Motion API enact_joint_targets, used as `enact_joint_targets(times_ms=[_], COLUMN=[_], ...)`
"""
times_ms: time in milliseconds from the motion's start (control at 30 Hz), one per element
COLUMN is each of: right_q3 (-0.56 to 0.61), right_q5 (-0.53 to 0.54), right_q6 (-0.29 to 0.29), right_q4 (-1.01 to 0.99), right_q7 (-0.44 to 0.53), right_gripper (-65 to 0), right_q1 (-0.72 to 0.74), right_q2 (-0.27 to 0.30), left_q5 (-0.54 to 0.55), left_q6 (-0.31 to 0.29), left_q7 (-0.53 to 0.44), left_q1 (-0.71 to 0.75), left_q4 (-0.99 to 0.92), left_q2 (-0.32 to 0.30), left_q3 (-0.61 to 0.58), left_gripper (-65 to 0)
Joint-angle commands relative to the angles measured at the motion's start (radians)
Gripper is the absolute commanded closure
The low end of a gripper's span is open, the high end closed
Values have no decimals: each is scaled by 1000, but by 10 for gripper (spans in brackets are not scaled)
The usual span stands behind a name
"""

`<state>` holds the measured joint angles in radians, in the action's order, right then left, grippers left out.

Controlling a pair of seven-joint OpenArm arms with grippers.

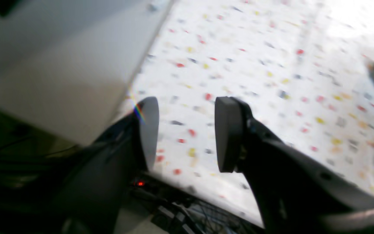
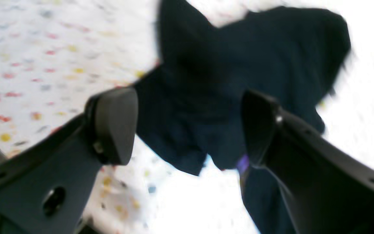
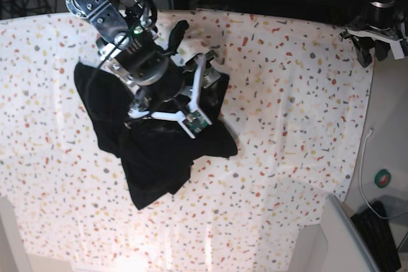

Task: Layout the t-shirt on the table in an organized manner, then fold the t-shirt properly
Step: 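Move the right gripper down onto the crumpled black t-shirt and grasp it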

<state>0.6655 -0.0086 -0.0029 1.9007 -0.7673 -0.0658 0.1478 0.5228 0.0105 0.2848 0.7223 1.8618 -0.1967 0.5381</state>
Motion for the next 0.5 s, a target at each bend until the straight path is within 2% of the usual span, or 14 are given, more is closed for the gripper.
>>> enact_joint_targets(times_ms=[0,200,300,467], right_q3=[35,76,81,107], right_q5=[3,3,3,6], right_q6=[-3,-15,-128,-242], right_q4=[-26,-338,-478,-688], right_q7=[16,32,101,199], right_gripper=[-473,-473,-473,-473], right_q1=[37,200,246,318], right_q2=[-27,-213,-262,-279], left_q5=[1,0,-5,-5], left_q6=[-5,-5,-5,-7], left_q7=[-20,-22,-22,-20], left_q1=[7,3,-25,-51], left_q4=[15,11,11,17], left_q2=[-10,-11,-16,-20], left_q3=[7,9,12,60], left_gripper=[-267,-267,-267,-267])
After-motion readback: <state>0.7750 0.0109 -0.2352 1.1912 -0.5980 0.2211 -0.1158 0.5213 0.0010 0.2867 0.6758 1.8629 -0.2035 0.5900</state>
